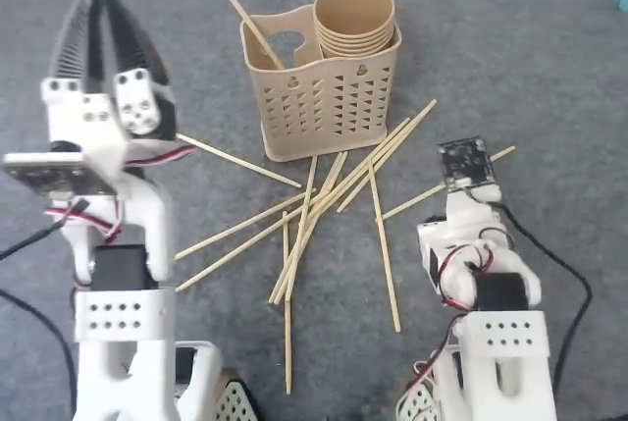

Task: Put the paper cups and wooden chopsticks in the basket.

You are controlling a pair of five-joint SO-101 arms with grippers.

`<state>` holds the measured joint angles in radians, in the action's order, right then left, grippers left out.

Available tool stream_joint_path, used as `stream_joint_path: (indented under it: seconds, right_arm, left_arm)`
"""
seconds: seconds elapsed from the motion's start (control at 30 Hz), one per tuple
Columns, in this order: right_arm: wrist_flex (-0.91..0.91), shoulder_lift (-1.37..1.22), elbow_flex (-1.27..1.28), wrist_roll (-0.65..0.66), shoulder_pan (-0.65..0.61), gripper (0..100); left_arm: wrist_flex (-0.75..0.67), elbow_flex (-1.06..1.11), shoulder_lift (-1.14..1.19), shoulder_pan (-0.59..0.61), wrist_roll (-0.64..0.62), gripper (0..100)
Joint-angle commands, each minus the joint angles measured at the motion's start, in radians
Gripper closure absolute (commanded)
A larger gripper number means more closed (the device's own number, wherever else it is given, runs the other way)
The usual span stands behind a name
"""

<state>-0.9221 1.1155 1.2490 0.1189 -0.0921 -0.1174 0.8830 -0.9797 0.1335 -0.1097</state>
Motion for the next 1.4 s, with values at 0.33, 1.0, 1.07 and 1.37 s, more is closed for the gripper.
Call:
stream_joint_path:
  seconds: [0.33, 1.0, 1.07, 1.37]
  right_arm:
    - [0.553, 0.018, 0.345, -0.212, 0.027, 97.2]
    - [0.561, 0.018, 0.347, -0.212, 0.025, 97.1]
    - [0.561, 0.018, 0.347, -0.212, 0.025, 97.2]
    - [0.558, 0.018, 0.348, -0.212, 0.025, 97.0]
  left_arm:
    - [-0.069, -0.398, 0.394, -0.218, 0.006, 99]
    - [-0.141, -0.225, 0.634, -0.233, 0.008, 88]
    - [-0.103, -0.223, 0.634, -0.23, 0.006, 80]
    - [0.394, -0.371, 0.554, -0.114, 0.005, 80]
